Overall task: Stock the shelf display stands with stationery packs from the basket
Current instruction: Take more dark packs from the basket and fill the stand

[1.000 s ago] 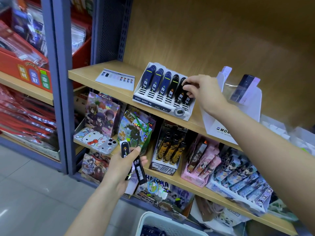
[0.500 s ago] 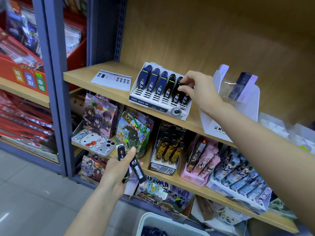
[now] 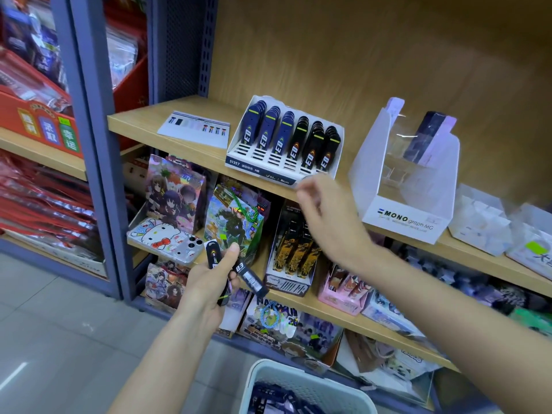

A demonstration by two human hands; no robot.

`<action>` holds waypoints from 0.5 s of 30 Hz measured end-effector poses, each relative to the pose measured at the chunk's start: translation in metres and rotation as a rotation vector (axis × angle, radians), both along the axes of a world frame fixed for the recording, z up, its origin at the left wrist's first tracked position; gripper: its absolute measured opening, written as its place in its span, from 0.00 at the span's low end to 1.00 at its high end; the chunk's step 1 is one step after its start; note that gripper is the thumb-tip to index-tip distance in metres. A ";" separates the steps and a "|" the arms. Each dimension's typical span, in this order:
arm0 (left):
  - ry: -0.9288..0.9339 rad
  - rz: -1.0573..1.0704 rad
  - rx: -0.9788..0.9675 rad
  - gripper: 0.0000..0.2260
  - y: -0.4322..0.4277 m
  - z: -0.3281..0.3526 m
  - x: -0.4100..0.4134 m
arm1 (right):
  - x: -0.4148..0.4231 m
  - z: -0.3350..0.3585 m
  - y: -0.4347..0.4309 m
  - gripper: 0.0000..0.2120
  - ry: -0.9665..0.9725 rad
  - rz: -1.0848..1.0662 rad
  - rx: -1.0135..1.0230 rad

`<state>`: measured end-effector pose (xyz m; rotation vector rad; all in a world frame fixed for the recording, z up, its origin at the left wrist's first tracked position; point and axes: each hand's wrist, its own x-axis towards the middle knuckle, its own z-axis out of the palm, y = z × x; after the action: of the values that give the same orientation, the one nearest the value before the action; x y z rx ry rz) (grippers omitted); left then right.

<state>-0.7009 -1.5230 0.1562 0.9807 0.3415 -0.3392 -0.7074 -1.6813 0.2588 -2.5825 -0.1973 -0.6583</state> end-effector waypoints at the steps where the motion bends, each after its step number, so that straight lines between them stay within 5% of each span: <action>1: -0.004 0.010 -0.022 0.08 -0.001 0.000 0.000 | -0.009 -0.009 0.006 0.08 0.146 0.022 0.010; 7: -0.141 -0.002 -0.035 0.03 -0.004 0.003 -0.002 | -0.026 -0.050 0.030 0.22 0.824 -0.016 0.423; 15: -0.314 -0.119 0.177 0.04 -0.001 0.008 -0.006 | -0.035 -0.047 0.023 0.11 0.779 0.017 0.512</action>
<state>-0.7068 -1.5236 0.1639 1.2118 0.0269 -0.2600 -0.7428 -1.6580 0.2113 -2.1375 0.1832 0.3020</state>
